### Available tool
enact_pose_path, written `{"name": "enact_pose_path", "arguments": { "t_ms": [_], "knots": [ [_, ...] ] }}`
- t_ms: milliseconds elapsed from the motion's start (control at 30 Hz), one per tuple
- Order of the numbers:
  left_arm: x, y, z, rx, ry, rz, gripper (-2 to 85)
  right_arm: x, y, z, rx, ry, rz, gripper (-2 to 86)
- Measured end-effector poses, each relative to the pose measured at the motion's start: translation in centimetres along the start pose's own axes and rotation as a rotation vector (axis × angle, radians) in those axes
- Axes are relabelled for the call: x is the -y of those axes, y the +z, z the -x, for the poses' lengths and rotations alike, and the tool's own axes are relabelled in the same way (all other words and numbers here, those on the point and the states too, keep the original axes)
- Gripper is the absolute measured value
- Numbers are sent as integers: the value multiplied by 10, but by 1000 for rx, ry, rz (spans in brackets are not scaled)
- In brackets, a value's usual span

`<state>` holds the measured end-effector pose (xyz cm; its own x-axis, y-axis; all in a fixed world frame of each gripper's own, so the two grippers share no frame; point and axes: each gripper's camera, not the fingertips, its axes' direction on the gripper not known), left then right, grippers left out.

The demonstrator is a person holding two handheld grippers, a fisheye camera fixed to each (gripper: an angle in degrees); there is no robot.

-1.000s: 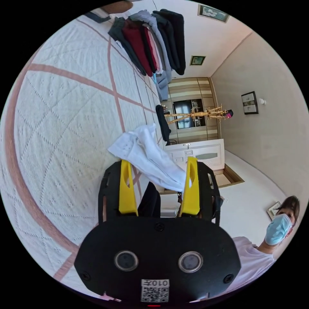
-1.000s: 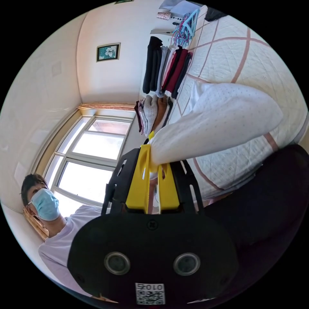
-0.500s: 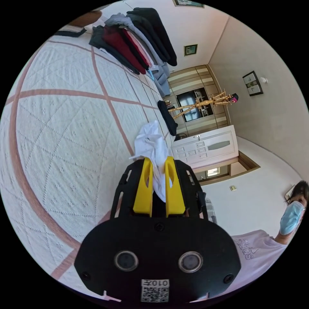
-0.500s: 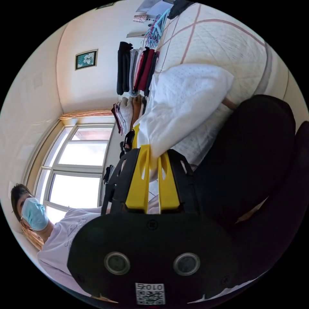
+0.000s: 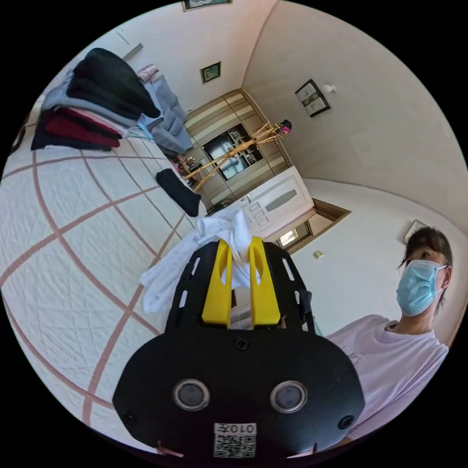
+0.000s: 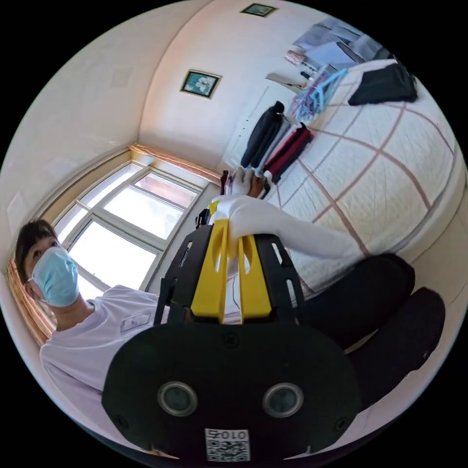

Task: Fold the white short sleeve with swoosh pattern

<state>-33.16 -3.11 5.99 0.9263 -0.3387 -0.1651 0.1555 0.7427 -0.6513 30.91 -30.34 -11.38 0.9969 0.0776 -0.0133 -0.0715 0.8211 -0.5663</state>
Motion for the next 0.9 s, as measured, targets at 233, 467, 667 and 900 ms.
{"name": "enact_pose_path", "arguments": {
  "t_ms": [233, 467, 667, 900],
  "knots": [
    [82, 111, 43, -55, -72, 146, 75, 81, -56, -61, -12, 70, -12, 54],
    [280, 271, 33, -210, 270, 82, 79, 278, -153, -16, -248, -333, -178, 54],
    [306, 417, 204, 0, -82, 282, 79, 358, -136, -198, -436, -38, -118, 56],
    [224, 472, 315, -1, -372, 282, 84, 324, -92, -360, -245, 244, -98, 53]
  ]
}}
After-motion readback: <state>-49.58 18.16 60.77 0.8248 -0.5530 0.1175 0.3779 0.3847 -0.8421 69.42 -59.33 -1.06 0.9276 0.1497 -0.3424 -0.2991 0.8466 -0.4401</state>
